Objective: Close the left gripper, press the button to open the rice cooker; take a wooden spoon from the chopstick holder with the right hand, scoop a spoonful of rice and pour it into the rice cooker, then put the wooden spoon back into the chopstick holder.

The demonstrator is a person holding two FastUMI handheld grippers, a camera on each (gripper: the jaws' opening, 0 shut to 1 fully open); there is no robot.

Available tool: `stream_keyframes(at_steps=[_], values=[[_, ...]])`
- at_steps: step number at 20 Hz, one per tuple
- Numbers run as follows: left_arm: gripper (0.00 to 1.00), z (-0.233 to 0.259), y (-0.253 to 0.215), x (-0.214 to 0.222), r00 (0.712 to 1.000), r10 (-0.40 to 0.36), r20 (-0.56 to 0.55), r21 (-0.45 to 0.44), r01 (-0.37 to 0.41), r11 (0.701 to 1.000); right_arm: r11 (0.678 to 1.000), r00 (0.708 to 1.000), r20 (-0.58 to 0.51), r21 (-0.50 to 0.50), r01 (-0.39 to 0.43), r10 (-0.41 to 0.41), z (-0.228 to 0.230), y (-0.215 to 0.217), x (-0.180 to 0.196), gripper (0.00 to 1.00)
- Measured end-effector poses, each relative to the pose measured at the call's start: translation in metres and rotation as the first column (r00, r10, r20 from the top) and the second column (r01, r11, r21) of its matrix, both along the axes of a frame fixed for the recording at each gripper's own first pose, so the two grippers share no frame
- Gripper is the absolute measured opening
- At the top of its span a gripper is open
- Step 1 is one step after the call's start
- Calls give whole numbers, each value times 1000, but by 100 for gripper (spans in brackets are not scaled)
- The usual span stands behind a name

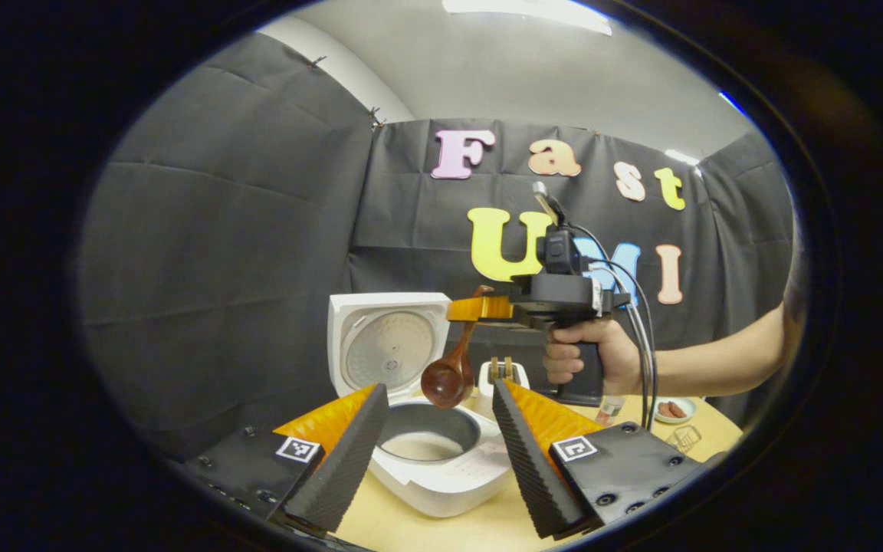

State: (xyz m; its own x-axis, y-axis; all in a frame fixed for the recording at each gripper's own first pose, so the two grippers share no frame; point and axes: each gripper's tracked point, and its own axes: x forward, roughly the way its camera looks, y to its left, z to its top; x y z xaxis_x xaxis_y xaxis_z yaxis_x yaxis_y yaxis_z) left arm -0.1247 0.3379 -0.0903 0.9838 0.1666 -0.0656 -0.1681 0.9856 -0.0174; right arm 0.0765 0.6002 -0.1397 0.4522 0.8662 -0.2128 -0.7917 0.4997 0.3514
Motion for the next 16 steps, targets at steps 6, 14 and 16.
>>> stream_keyframes(at_steps=[6,14,16], values=[[94,2,-40,11,999,-53,-9,-17,53,998,979,969,-206,124,164,-136,10,-96,7,8],[95,9,-103,40,990,-141,-12,5,141,990,938,929,-251,146,316,-274,16,-217,8,8],[94,10,-122,46,987,-162,-10,20,162,987,919,910,-261,145,367,-322,16,-253,9,8]])
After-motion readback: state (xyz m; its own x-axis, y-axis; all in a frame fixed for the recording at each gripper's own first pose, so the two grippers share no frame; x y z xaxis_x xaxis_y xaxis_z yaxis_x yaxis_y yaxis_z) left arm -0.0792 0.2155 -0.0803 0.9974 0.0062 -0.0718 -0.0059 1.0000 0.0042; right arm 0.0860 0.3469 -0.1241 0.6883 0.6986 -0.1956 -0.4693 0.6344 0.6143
